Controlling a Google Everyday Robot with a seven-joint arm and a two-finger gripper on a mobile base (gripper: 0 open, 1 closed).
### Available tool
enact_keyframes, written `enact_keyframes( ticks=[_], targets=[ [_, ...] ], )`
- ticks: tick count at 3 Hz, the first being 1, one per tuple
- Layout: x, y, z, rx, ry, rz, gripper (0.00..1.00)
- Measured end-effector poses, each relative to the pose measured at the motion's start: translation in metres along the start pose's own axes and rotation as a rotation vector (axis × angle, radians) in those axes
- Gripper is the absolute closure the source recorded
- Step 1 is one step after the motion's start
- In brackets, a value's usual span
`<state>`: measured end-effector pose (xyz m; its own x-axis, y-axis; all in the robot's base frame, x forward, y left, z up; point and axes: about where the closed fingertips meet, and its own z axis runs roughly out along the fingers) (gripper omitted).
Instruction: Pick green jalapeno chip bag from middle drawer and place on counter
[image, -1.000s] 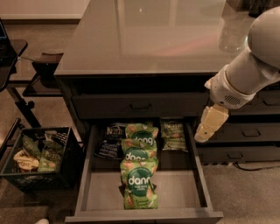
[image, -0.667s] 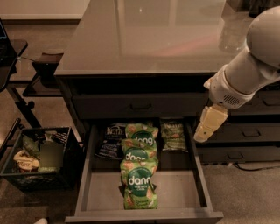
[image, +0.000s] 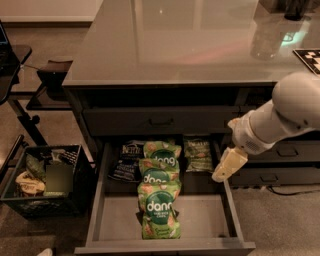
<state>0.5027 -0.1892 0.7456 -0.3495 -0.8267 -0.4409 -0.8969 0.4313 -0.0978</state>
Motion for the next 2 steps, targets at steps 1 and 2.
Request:
enact_keyframes(
  ticks=[1, 2],
  targets=[
    [0.014, -0.009, 0.042, 0.013, -0.055, 0.015, 0.0],
    [0.022, -0.038, 0.099, 0.046, -0.126, 0.005, 0.0]
  ],
)
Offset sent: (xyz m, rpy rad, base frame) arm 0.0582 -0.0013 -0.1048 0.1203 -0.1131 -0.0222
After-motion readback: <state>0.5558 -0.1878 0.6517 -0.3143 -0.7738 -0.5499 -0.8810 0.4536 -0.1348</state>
